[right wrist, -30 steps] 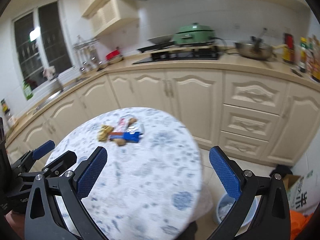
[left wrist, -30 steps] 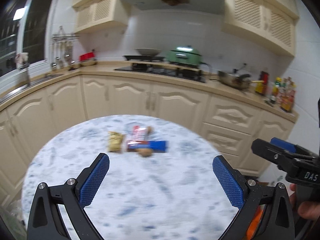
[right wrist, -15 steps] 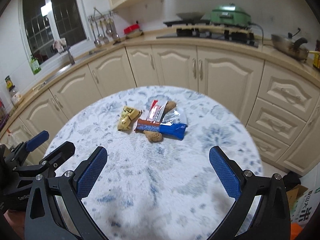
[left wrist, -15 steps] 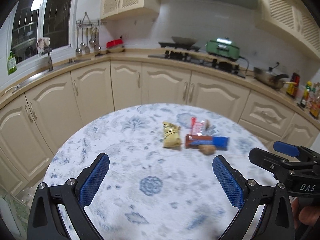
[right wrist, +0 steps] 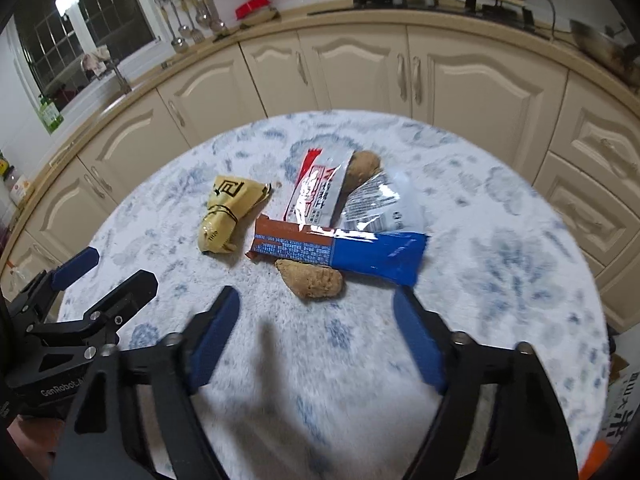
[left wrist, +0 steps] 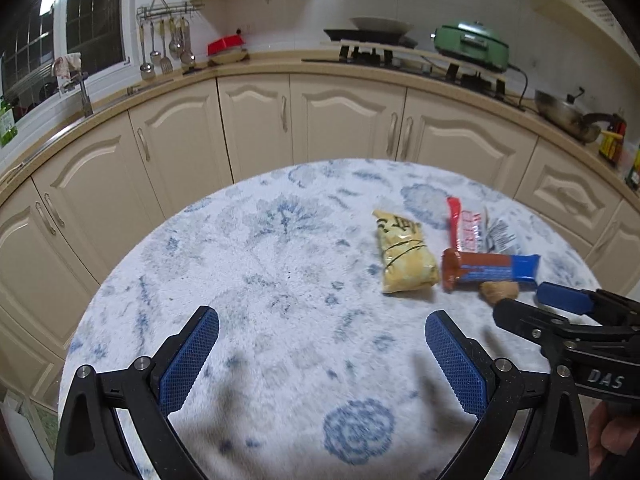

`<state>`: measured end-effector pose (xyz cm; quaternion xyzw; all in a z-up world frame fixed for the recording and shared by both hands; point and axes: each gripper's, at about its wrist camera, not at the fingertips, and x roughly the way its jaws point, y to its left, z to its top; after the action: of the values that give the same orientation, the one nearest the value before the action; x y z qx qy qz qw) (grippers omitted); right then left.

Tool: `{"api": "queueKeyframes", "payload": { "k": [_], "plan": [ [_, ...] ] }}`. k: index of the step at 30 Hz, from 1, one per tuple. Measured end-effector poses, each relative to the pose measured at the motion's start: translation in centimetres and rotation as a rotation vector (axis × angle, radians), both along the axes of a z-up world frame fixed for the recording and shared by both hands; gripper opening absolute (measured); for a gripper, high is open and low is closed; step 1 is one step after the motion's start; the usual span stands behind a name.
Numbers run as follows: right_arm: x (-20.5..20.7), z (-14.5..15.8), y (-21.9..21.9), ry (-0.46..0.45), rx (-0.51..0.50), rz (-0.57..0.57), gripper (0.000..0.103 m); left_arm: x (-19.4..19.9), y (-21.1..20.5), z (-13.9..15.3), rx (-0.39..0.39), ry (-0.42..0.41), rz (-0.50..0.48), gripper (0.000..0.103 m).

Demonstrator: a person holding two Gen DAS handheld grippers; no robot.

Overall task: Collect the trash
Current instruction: 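Grasp the yellow packet with left tool while right tool grasps the brown lump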

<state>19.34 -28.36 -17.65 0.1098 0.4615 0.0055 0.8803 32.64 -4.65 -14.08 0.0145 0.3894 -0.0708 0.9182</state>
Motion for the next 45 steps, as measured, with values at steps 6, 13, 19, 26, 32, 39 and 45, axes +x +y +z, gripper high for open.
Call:
{"api": "queueKeyframes", "payload": {
  "k": [6,13,19,26,32,39,45],
  "plan": [
    [1.5,-0.5,1.1,-0.019,-0.053,0.027,0.049,2.5,-0.3,-0.5,-0.009,0.032,-0.018,0.102],
    [1.3,-0.6,1.2,-0.028,-0.102,0.087,0.038,6.2,-1.9,-0.1,-0.004,0.041,-0.042,0.102],
    [1.3,-0.6,0.7,-0.031,-0.096,0.104,0.038,8.7,-4.2,-1.0,0.021,0.047,-0.065,0.103],
    [1.4,-0.8,1.2,-0.029,-0.122,0.124,0.04,11.4,-5.2,-3.3,-0.006,0.099,-0.057,0.093],
    [1.1,-0.6,0.9,-0.032,-0.093,0.119,0.037,12.1,-4.9,-3.7,-0.035,0.1,-0.091,0.034],
    [-0.4,0.0,0.3,-0.035,-0.06,0.097,0.037,9.6,-4.3,-3.3,-0.049,0.111,-0.102,0.03],
    [-3.4,1.4,0.2,-0.062,-0.053,0.079,0.037,4.2,-2.5,-0.6,-0.066,0.069,-0.078,0.03]
  ]
}}
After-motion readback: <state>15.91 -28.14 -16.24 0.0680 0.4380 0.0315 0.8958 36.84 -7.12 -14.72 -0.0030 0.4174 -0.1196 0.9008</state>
